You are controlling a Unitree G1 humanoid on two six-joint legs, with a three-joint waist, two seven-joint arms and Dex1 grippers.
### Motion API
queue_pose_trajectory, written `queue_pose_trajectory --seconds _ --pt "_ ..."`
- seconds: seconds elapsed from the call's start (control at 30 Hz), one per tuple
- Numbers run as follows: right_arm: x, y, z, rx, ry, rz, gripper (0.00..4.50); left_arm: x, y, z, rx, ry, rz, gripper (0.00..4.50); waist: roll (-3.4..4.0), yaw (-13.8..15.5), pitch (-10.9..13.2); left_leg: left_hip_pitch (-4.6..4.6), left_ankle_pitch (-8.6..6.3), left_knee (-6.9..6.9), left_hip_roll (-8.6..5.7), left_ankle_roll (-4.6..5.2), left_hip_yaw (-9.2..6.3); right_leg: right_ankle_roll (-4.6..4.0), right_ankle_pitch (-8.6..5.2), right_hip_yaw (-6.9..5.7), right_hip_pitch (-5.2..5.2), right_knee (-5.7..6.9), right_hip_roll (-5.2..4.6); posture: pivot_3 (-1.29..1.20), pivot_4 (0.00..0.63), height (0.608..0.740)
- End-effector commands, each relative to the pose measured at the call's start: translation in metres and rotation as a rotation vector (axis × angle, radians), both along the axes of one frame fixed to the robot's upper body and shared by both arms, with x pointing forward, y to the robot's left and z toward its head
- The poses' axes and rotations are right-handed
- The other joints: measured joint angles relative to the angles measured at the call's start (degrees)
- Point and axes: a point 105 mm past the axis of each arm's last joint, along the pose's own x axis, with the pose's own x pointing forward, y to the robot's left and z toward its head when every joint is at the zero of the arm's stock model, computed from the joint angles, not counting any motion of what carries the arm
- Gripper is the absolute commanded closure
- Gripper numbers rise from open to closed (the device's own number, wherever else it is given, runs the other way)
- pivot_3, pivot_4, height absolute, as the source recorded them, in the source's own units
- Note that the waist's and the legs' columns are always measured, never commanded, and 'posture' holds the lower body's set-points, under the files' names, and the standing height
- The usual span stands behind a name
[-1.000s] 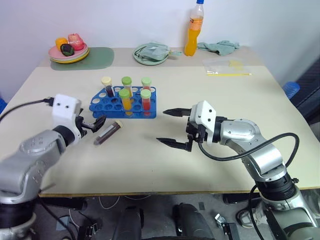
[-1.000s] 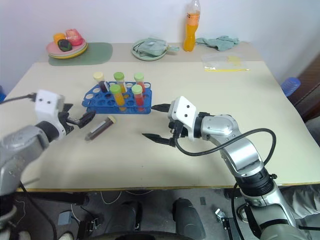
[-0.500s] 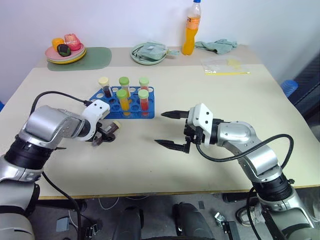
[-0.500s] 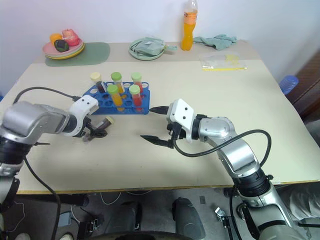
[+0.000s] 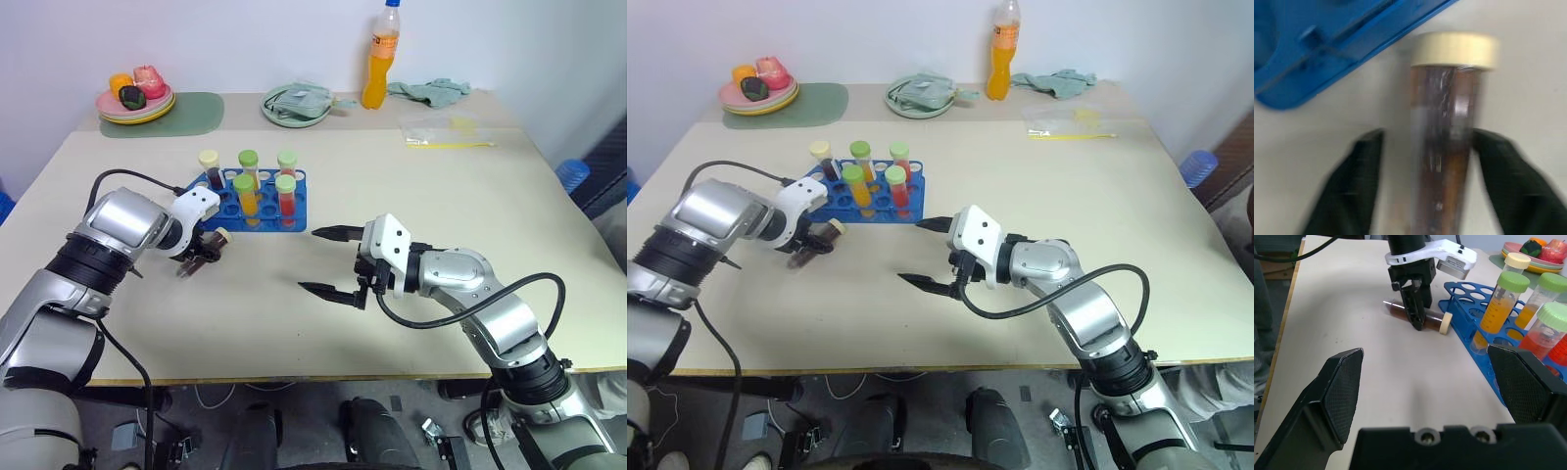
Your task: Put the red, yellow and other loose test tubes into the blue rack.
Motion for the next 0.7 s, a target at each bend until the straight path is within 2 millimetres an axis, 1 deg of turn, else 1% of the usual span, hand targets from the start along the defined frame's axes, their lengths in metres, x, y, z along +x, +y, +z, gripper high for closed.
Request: queue_pose_trajectory --seconds 0.03,0.1,0.13,0.2,0.3,0.33,0.37,0.4,0.43,0.47,0.53,0.6,0.7 --pt "-0.005 0.005 0.011 0.018 -0.054 0.025 0.0 -0.003 0.006 0.0 0.014 0.011 -0.009 3.69 0.0 -0.08 0.0 0.0 0.0 0.0 0.0 0.0 0.0 0.0 0.0 0.0 -0.02 0.04 0.0 0.0 0.15 0.74" --pt "-0.006 0.004 0.011 0.015 -0.056 0.023 0.0 -0.016 0.006 0.009 -0.06 0.019 -0.056 3.73 -0.01 -0.53 0.0 -0.01 0.0 -0.01 0.0 0.0 0.01 0.0 0.0 0.03 -0.08 0.11 0.0 0.0 0.15 0.74" --pt "-0.006 0.004 0.011 0.014 -0.056 0.02 0.0 -0.024 0.006 0.016 -0.094 -0.004 -0.103 3.73 -0.01 -1.06 0.0 -0.03 0.0 -0.03 0.01 0.0 0.07 0.0 0.0 0.09 -0.18 0.18 0.01 0.0 0.15 0.74" --pt "-0.006 0.002 0.012 0.014 -0.058 0.015 0.0 -0.031 0.005 0.028 -0.142 -0.092 -0.19 3.73 -0.01 -1.65 0.01 -0.05 0.0 -0.08 0.04 0.0 0.09 -0.07 -0.05 0.12 -0.27 0.28 0.0 0.0 0.15 0.74" --pt "-0.001 0.0 0.013 0.025 -0.071 -0.021 0.0 -0.037 0.006 0.054 -0.255 -0.343 -0.283 3.73 -0.02 -1.52 0.01 -0.05 0.0 -0.11 0.1 0.0 0.06 -0.17 -0.1 0.07 -0.32 0.34 0.0 0.0 0.15 0.74" --pt "0.002 -0.001 0.014 0.033 -0.079 -0.042 0.0 -0.032 0.009 0.071 -0.274 -0.537 -0.266 3.73 -0.04 -1.45 0.02 -0.04 0.0 -0.1 0.12 0.0 0.08 -0.19 -0.11 0.07 -0.33 0.37 -0.02 0.0 0.15 0.74" --pt "0.005 -0.002 0.015 0.039 -0.087 -0.061 0.0 -0.027 0.014 0.084 -0.285 -0.699 -0.219 3.73 -0.02 -1.35 0.02 -0.05 0.0 -0.08 0.11 0.0 0.06 -0.19 -0.11 0.06 -0.31 0.35 -0.03 0.0 0.15 0.74" --pt "0.01 -0.002 0.016 0.048 -0.096 -0.089 0.0 -0.024 0.022 0.092 -0.332 -0.803 -0.129 3.73 -0.04 -0.99 0.0 -0.02 0.0 -0.06 0.11 0.0 0.09 -0.19 -0.12 0.07 -0.29 0.37 -0.09 0.0 0.15 0.74" --pt "0.012 -0.003 0.017 0.054 -0.102 -0.107 0.0 -0.023 0.027 0.095 -0.366 -0.861 -0.063 3.73 -0.15 -0.74 -0.01 -0.01 0.0 0.0 0.11 0.0 0.07 -0.19 -0.11 0.05 -0.24 0.35 -0.1 0.0 0.15 0.74" --pt "0.016 -0.003 0.017 0.066 -0.104 -0.128 0.0 -0.022 0.028 0.098 -0.409 -0.91 -0.007 3.73 -0.2 -0.5 -0.03 -0.03 0.0 0.08 0.1 0.0 0.05 -0.18 -0.1 0.03 -0.23 0.37 -0.08 0.0 0.15 0.74" --pt "0.019 -0.001 0.017 0.081 -0.102 -0.145 0.0 -0.02 0.027 0.11 -0.46 -1.095 0.109 3.73 -0.2 -0.02 -0.03 0.0 0.0 0.11 0.08 0.0 0.11 -0.16 -0.09 0.07 -0.17 0.33 -0.09 0.0 0.15 0.74" --pt "0.02 0.002 0.015 0.09 -0.096 -0.147 0.0 -0.018 0.026 0.114 -0.399 -1.284 0.22 3.73 -0.2 0.41 -0.03 -0.02 0.0 0.13 0.05 0.0 0.09 -0.12 -0.07 0.07 -0.14 0.31 -0.13 0.0 0.15 0.74" --pt "0.02 0.008 0.013 0.099 -0.091 -0.135 0.0 -0.008 0.015 0.105 -0.386 -1.425 0.339 3.73 -0.24 0.48 -0.05 -0.03 0.0 0.13 0.0 -0.01 0.06 -0.04 -0.01 0.07 -0.09 0.28 -0.19 0.0 0.15 0.74"
